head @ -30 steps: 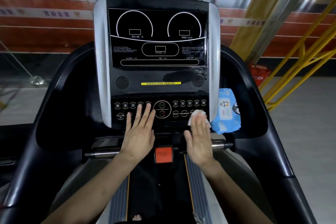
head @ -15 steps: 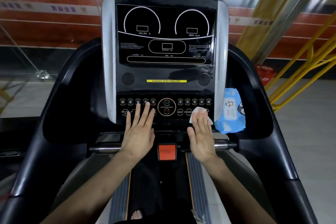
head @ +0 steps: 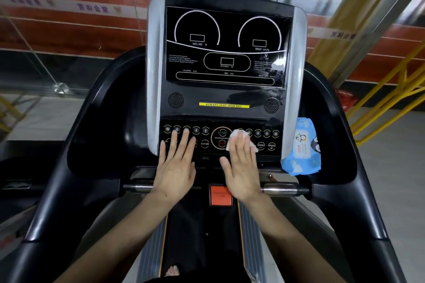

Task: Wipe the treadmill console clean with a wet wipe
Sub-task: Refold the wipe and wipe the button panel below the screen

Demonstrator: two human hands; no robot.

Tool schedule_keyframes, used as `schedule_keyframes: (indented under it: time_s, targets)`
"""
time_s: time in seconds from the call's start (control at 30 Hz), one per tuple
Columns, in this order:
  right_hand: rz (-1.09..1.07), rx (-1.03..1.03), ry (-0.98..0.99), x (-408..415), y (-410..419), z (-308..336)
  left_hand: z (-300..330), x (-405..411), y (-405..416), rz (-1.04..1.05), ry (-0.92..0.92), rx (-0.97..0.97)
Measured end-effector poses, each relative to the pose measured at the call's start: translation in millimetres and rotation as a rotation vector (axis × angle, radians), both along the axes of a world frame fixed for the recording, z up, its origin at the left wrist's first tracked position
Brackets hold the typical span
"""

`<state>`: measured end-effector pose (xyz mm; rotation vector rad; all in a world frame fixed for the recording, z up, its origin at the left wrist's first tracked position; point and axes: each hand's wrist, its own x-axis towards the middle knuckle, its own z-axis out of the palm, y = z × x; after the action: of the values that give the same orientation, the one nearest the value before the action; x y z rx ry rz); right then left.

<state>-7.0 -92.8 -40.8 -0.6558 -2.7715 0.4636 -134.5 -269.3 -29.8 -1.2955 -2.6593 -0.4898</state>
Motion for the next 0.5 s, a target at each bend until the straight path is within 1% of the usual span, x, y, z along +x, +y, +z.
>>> schedule_keyframes:
  time_s: [0.1, 0.17, 0.23, 0.3, 0.37, 0.43, 0.5]
  targets:
    - [0.177, 0.095, -0.07, -32, -30, 6, -1, -8, -6, 0.007, 0.003, 0.02]
    - [0.218, 0.138, -0.099, -34, -25, 9, -1, -14, -10, 0.023, -0.003, 0.028]
    - [0.18, 0.145, -0.089, -18, -5, 7, -1, -19, -13, 0.036, -0.006, 0.028]
    - [0.054, 0.117, -0.067, 3, 16, 5, -1, -22, -16, 0.033, -0.008, 0.016]
    - [-0.051, 0.072, -0.075, 11, 20, 4, -2, -25, -21, 0.032, 0.009, 0.008]
    - [-0.073, 0.03, -0.074, -1, 4, 7, -2, -30, -27, 0.032, 0.004, 0.009]
    - [-0.013, 0.057, -0.077, -27, -23, 11, 0, -34, -32, 0.039, -0.002, 0.011]
